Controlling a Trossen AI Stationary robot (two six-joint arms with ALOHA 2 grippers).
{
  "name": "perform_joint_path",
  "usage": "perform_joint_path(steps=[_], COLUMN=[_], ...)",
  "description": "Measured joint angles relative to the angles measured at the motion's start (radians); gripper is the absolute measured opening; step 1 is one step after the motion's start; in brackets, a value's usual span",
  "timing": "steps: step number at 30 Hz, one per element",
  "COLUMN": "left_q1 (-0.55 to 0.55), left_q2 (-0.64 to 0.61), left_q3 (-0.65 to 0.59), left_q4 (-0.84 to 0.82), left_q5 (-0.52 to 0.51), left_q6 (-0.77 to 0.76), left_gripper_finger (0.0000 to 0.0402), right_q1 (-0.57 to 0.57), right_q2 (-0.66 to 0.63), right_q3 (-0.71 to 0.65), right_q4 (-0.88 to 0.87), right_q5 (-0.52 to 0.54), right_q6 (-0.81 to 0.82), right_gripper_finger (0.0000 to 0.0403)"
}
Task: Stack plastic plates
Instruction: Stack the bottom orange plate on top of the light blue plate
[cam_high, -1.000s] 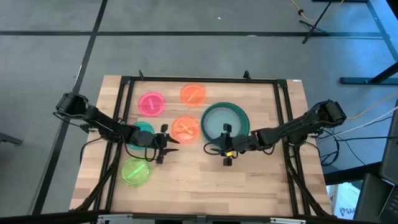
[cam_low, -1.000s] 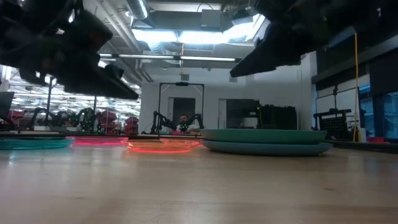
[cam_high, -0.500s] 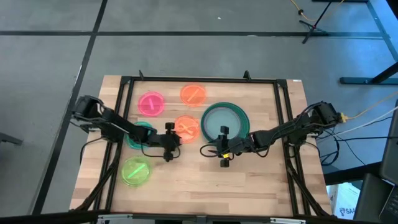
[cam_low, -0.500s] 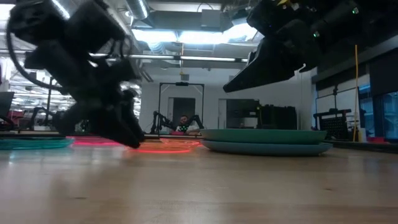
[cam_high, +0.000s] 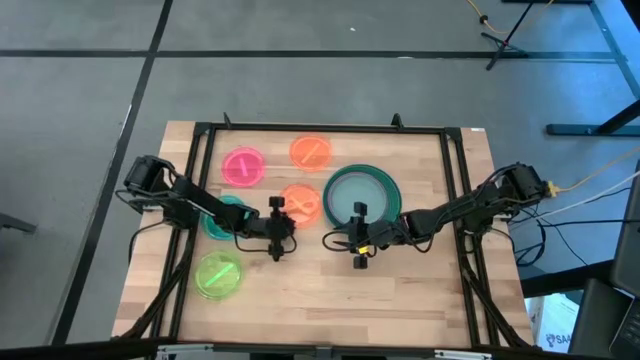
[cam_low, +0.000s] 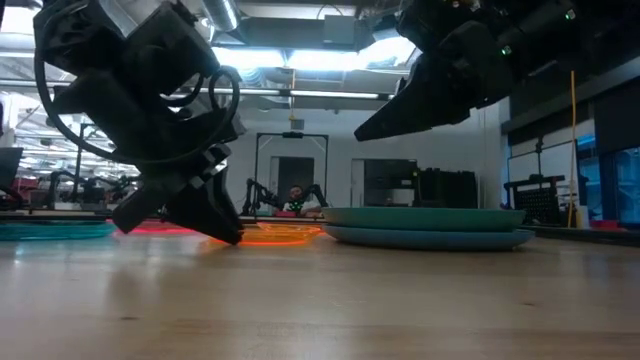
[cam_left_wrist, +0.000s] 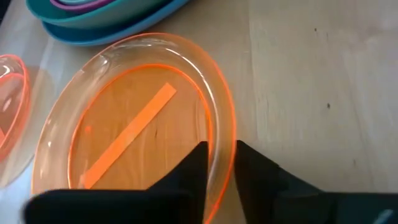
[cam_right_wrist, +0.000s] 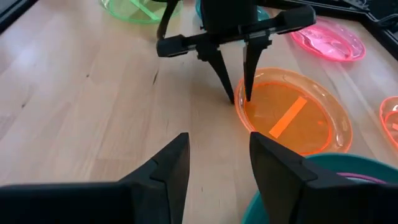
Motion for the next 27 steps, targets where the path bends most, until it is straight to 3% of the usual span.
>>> perform_joint_path(steps=[6,17,23,27], left_q1=[-0.004,-0.057,-0.091,-0.120], left_q2=[0.001,-0.062,-0.126,-0.154], left_q3=[-0.002,-0.004,-0.003,-0.003], left_q4=[-0.007,-0.007,-0.004,0.001], left_q5=[-0.046,-0.059,-0.054,-0.048], left_q6=[0.004,0.020,0.021,0.027], left_gripper_finger=[0.0005,0.0003,0.0003,0.0003], right_q1=[-0.003,-0.009,-0.009,-0.009], right_q2=[0.000,-0.001,-0.001,0.010], right_q3=[0.000,0.000,0.011,0.024], right_q4=[0.034,0.128,0.074,0.065], right_q5=[0.017,0.131,0.059,0.051], right_q6=[-0.001,-0.067,-0.086,-0.162], right_gripper_finger=[0.0156,0.0169,0.0218,0.0222])
